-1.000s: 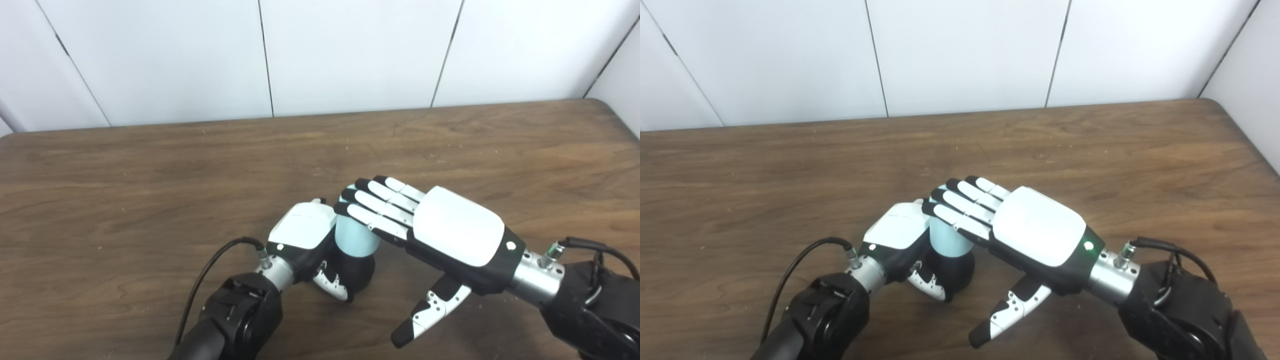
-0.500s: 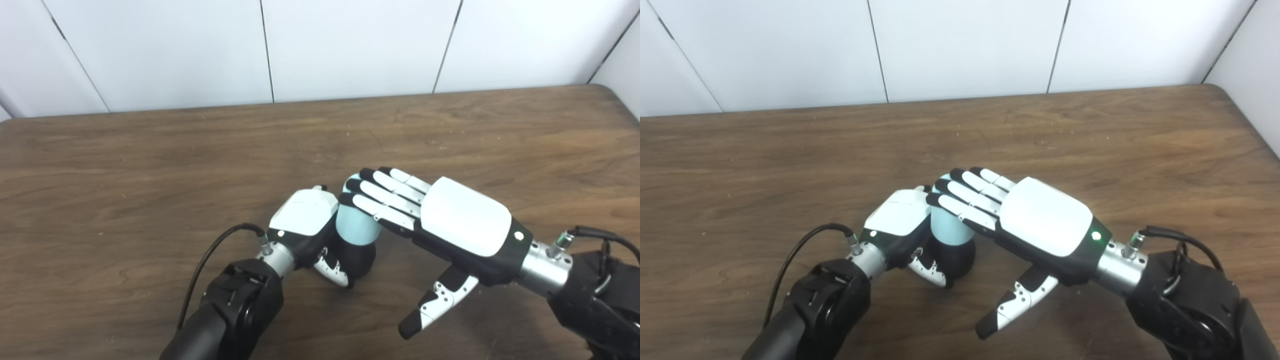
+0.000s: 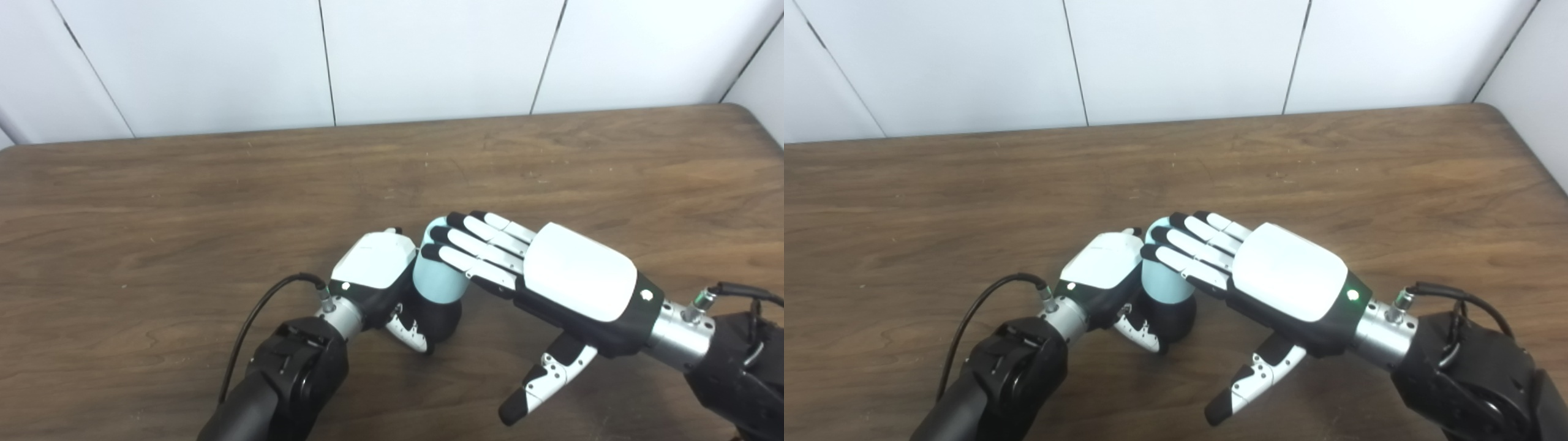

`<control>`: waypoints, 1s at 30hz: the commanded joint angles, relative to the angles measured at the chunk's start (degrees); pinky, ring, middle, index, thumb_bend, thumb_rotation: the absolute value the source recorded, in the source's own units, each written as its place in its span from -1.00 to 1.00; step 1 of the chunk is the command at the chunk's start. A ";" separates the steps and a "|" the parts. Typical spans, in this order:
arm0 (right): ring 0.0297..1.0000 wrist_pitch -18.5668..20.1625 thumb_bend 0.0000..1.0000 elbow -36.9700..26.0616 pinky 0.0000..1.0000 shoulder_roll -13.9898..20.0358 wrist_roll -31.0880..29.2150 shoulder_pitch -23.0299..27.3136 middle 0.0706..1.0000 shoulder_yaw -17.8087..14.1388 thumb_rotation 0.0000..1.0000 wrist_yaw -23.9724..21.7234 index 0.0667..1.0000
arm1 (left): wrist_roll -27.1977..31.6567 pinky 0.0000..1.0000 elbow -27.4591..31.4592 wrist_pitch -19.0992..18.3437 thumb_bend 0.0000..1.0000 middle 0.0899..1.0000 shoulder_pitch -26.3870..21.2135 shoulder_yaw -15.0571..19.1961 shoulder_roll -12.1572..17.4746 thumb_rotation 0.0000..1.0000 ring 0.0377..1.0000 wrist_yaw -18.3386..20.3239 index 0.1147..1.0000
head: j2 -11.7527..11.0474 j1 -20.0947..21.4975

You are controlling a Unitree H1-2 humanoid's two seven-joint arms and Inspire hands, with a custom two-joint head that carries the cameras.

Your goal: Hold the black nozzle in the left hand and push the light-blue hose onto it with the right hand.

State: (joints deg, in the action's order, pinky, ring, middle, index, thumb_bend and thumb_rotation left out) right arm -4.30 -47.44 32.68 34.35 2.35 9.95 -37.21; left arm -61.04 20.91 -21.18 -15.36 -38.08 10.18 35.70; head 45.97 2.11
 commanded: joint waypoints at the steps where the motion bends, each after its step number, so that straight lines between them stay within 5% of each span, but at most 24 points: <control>1: 1.00 0.82 0.24 1.57 1.00 1.66 0.33 -2.81 1.00 2.57 1.00 -4.92 0.97 | 0.87 1.00 -3.05 0.10 0.03 0.01 3.15 -2.08 0.83 -1.00 0.40 6.14 -0.27 | 0.00 0.01; 22: 1.00 0.65 0.24 4.30 1.00 0.82 1.41 -2.72 1.00 5.70 1.00 -1.08 0.96 | 1.25 1.00 -2.18 0.64 0.02 0.03 2.90 -1.90 0.97 -1.00 0.42 6.75 -0.28 | 0.28 -0.11; 27: 1.00 1.19 0.24 4.82 1.00 0.90 1.35 -4.21 1.00 6.72 1.00 -0.44 0.97 | 1.35 1.00 -2.63 0.96 0.05 -0.11 2.91 -1.98 0.80 -1.00 0.41 6.27 -0.18 | 0.34 -0.25; 30: 1.00 2.26 0.25 4.93 1.00 1.09 0.96 -5.22 1.00 7.61 1.00 -0.55 0.97 | 1.22 1.00 -2.49 0.90 0.02 0.01 2.77 -1.99 0.84 -1.00 0.37 6.53 -0.27 | 0.37 -0.23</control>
State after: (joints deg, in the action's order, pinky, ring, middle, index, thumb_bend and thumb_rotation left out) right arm -3.20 -45.37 32.33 35.58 0.80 14.11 -30.48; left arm -61.10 21.03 -21.16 -15.16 -37.70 10.16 36.08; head 46.32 1.85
